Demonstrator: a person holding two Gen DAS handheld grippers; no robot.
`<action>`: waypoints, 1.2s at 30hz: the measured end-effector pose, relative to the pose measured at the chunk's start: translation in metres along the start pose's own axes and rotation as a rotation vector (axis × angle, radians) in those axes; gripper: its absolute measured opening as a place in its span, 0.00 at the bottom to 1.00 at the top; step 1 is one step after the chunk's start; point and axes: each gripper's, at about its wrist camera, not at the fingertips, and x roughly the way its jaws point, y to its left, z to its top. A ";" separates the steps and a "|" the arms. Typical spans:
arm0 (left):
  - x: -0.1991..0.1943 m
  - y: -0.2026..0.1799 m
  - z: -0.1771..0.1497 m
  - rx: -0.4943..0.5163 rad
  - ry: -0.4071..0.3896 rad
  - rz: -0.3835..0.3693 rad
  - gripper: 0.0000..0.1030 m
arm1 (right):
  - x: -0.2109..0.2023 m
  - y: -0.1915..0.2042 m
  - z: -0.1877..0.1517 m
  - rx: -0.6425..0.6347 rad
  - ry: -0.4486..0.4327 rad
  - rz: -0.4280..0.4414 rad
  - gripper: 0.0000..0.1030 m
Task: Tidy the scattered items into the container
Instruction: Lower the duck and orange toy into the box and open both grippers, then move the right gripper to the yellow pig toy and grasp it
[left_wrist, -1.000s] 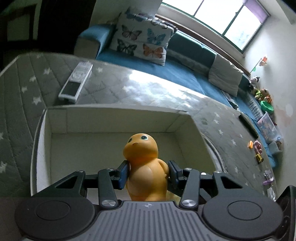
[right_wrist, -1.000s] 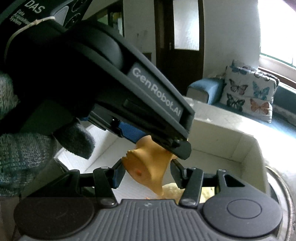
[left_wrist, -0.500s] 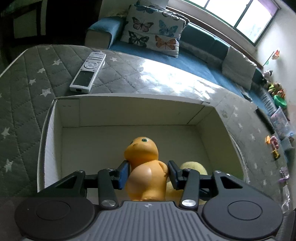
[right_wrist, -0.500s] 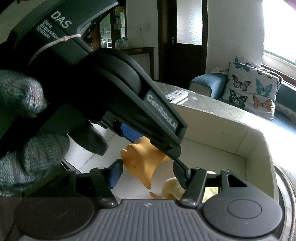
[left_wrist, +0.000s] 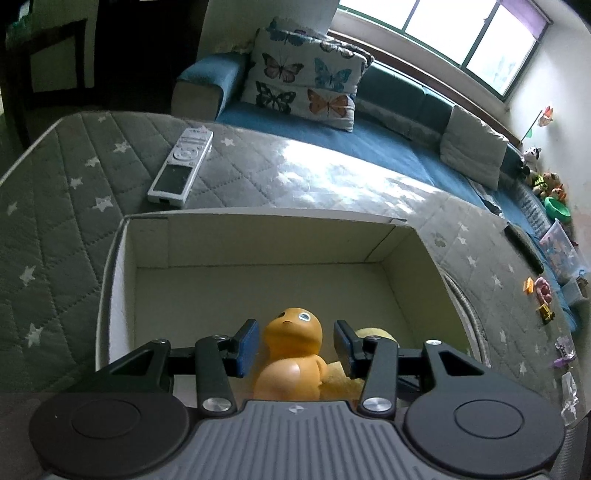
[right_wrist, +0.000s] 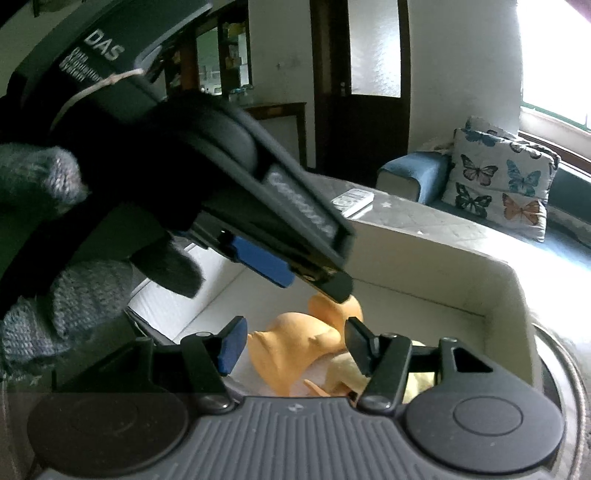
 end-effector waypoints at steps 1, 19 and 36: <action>-0.003 -0.002 -0.002 0.006 -0.008 0.001 0.46 | -0.005 0.001 -0.001 -0.002 -0.003 -0.005 0.58; -0.065 -0.048 -0.055 0.092 -0.138 -0.011 0.46 | -0.084 0.013 -0.039 -0.053 -0.056 -0.079 0.65; -0.064 -0.071 -0.122 0.071 -0.084 -0.065 0.46 | -0.144 0.031 -0.106 -0.091 -0.045 -0.187 0.77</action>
